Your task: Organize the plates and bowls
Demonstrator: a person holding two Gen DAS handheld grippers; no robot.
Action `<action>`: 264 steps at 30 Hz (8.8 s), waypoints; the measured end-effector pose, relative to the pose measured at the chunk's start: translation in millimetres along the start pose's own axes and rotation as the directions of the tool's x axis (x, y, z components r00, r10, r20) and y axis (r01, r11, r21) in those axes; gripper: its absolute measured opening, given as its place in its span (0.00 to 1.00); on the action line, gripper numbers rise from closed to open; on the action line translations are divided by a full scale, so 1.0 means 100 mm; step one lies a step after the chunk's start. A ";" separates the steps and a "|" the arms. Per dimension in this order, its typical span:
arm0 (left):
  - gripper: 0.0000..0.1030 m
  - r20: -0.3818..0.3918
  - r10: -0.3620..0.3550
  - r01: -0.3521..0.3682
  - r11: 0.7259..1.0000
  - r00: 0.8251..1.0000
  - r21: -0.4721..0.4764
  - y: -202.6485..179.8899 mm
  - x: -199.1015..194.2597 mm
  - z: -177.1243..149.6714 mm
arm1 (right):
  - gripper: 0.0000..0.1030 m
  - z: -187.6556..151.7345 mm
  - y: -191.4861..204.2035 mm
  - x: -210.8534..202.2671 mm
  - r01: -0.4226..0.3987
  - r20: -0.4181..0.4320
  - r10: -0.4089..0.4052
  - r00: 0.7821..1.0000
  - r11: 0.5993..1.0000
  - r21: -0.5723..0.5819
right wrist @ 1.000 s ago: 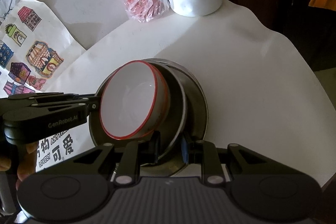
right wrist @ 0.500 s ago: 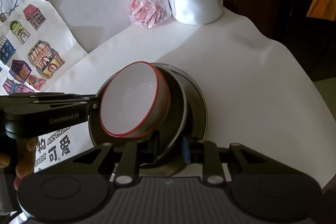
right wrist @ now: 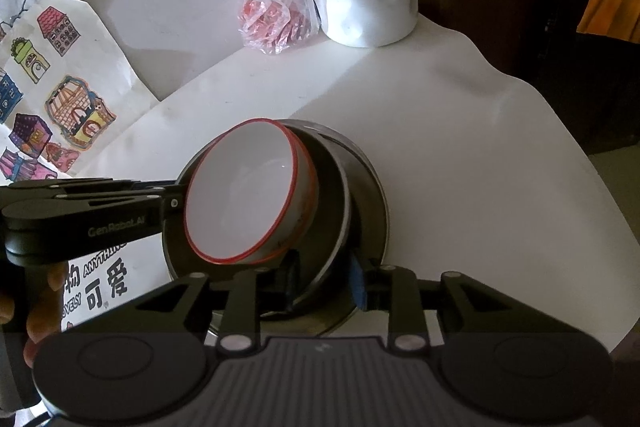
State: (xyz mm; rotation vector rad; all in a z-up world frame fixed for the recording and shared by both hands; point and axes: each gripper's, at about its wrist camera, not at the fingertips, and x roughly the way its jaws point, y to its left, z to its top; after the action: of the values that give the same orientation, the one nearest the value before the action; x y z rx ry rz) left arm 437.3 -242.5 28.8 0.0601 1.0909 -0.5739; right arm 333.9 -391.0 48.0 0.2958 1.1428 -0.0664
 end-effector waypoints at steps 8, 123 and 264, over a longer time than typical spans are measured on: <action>0.14 0.002 -0.001 0.001 1.000 1.000 -0.003 0.01 0.00 -0.01 | 0.37 -0.02 -0.01 -0.03 0.007 0.012 -0.007 1.000 1.000 0.000; 0.99 0.622 0.250 -0.170 0.968 0.742 -0.186 0.43 -2.45 -3.95 | 1.00 -3.79 1.30 -1.43 0.059 0.770 -0.016 0.638 0.998 -0.029; 0.99 0.565 0.252 -0.205 0.968 0.786 -0.146 0.46 -1.97 -4.08 | 1.00 -3.83 1.21 -0.77 0.119 0.732 -0.100 0.674 0.993 0.026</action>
State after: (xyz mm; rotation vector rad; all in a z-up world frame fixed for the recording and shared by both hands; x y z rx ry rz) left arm 59.4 8.5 -8.2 -0.0498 0.4907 -0.2927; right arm -13.6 -181.0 -4.1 0.1467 0.3435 -0.2573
